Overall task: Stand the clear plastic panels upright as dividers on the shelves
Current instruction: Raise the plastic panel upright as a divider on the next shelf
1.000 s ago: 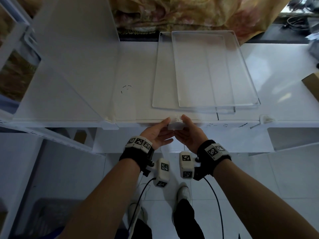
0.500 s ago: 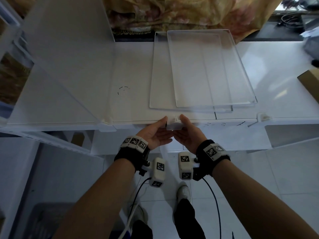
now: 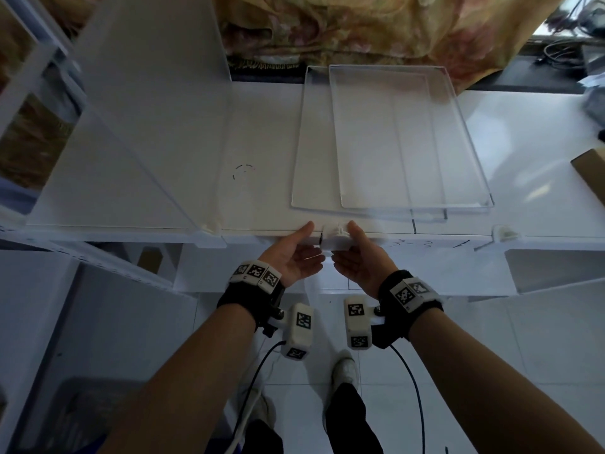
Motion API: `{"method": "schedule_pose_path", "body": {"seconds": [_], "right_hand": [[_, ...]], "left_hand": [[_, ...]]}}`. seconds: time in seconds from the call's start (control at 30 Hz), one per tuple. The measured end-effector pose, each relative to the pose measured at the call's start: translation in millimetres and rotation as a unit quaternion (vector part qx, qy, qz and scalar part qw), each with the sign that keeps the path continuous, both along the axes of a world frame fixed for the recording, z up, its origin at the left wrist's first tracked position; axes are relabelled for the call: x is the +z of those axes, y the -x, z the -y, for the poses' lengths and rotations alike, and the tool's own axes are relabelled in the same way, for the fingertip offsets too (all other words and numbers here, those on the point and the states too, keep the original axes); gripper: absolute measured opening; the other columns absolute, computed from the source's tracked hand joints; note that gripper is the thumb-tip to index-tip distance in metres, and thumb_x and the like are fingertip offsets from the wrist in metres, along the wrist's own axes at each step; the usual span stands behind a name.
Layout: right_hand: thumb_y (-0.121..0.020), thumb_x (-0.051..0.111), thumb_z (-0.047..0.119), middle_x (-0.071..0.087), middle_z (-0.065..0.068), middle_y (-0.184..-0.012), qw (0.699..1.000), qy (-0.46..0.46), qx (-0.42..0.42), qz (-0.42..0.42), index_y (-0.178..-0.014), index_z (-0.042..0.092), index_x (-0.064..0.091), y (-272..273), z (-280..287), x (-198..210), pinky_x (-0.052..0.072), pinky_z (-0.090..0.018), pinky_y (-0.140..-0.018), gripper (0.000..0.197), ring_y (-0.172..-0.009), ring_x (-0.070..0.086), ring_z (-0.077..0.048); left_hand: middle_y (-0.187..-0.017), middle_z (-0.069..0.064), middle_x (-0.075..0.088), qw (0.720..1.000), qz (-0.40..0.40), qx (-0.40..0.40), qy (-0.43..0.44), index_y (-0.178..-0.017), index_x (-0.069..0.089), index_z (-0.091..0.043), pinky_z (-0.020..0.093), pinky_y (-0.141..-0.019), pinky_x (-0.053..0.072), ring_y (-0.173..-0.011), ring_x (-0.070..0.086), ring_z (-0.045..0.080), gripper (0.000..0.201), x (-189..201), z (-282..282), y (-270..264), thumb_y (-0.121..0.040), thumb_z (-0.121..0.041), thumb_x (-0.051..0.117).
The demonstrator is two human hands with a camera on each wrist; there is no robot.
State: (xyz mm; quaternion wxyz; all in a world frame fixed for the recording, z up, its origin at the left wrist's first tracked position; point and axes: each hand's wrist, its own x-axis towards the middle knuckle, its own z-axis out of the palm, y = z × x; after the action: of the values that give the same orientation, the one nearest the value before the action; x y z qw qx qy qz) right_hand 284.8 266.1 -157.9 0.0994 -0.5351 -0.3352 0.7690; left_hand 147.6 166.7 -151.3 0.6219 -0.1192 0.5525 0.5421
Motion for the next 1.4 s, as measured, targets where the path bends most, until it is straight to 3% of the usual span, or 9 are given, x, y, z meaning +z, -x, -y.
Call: {"method": "schedule_pose_path", "body": {"seconds": [0.17,0.43,0.57,0.73,0.97,1.1,1.2,1.3,1.4], "right_hand": [[-0.083,0.061,0.063,0.072,-0.015,-0.088,0.992,-0.054,0.080,0.077,-0.101,0.001,0.066,-3.4,-4.9,13.9,0.060,-0.034,-0.073,0.064,-0.078,0.069,-0.026],[-0.099,0.045,0.046,0.070,-0.007,-0.062,0.956,-0.098,0.239,0.141,-0.073,0.002,0.064,12.2,-19.9,71.7,0.052,-0.022,-0.051,0.054,-0.054,0.064,-0.018],[-0.099,0.047,0.041,0.069,-0.002,-0.052,0.956,-0.136,0.233,0.114,-0.072,0.005,0.064,12.5,-38.8,93.6,0.052,-0.021,-0.050,0.048,-0.047,0.063,-0.015],[-0.099,0.049,0.032,0.070,-0.008,-0.070,0.959,-0.181,0.201,0.083,-0.076,0.004,0.062,1.2,-62.3,111.3,0.053,-0.025,-0.053,0.038,-0.057,0.063,-0.019],[-0.093,0.052,0.022,0.068,-0.010,-0.084,0.937,-0.279,0.181,0.106,-0.099,-0.001,0.067,-19.7,-85.6,108.8,0.052,-0.037,-0.069,0.028,-0.070,0.055,-0.023],[-0.089,0.051,0.022,0.046,-0.010,-0.072,0.902,-0.327,0.221,0.178,-0.073,0.011,0.057,-21.9,-93.5,98.7,0.035,-0.033,-0.065,0.020,-0.070,0.043,-0.023],[-0.088,0.051,0.020,0.050,-0.008,-0.071,0.888,-0.344,0.216,0.215,-0.071,0.014,0.053,-21.6,-95.4,92.1,0.037,-0.030,-0.066,0.019,-0.068,0.047,-0.023],[-0.090,0.053,0.020,0.064,-0.010,-0.116,0.881,-0.359,0.203,0.230,-0.119,0.010,0.062,-15.5,-96.9,82.3,0.048,-0.035,-0.093,0.032,-0.108,0.059,-0.027],[-0.092,0.050,0.017,0.058,-0.012,-0.134,0.870,-0.370,0.211,0.249,-0.134,0.008,0.053,-11.5,-95.1,79.9,0.044,-0.037,-0.104,0.043,-0.123,0.053,-0.029]], "left_hand": [[-0.102,0.018,0.068,0.993,-0.069,-0.089,0.048,-0.107,0.062,0.000,0.041,-0.079,0.059,-0.094,0.068,0.033,0.063,8.5,1.3,1.5,-0.079,-0.055,0.068],[-0.051,0.005,0.062,0.975,-0.154,-0.142,0.078,-0.074,0.059,-0.005,0.029,-0.060,0.055,-0.058,0.065,0.021,0.043,79.0,-18.4,-1.8,-0.099,-0.038,0.046],[-0.047,0.003,0.062,0.971,-0.202,-0.116,0.048,-0.074,0.058,-0.005,0.029,-0.060,0.053,-0.057,0.062,0.019,0.040,112.7,-35.5,-7.0,-0.100,-0.032,0.045],[-0.070,0.008,0.064,0.960,-0.265,-0.086,0.025,-0.080,0.060,-0.005,0.031,-0.068,0.053,-0.066,0.061,0.020,0.029,130.2,-50.7,-14.5,-0.098,-0.025,0.049],[-0.080,0.006,0.056,0.952,-0.302,-0.037,0.026,-0.081,0.054,-0.010,0.026,-0.071,0.048,-0.071,0.053,0.016,0.014,120.8,-68.3,-28.1,-0.094,-0.015,0.053],[-0.085,0.006,0.053,0.932,-0.347,-0.076,0.076,-0.078,0.054,-0.012,0.030,-0.081,0.045,-0.084,0.051,0.022,0.017,104.2,-76.4,-20.4,-0.092,-0.020,0.054],[-0.105,0.016,0.060,0.903,-0.399,-0.088,0.130,-0.093,0.062,-0.003,0.031,-0.089,0.042,-0.099,0.056,0.026,0.018,91.9,-77.5,-4.4,-0.089,-0.020,0.056],[-0.140,0.016,0.049,0.892,-0.412,-0.065,0.173,-0.137,0.046,-0.003,0.039,-0.106,0.043,-0.124,0.051,0.033,0.058,78.6,-80.1,12.1,-0.084,-0.020,0.063],[-0.141,0.018,0.048,0.910,-0.378,-0.042,0.165,-0.142,0.040,-0.003,0.046,-0.103,0.046,-0.123,0.053,0.034,0.070,75.6,-88.4,23.2,-0.080,-0.019,0.066]]}}
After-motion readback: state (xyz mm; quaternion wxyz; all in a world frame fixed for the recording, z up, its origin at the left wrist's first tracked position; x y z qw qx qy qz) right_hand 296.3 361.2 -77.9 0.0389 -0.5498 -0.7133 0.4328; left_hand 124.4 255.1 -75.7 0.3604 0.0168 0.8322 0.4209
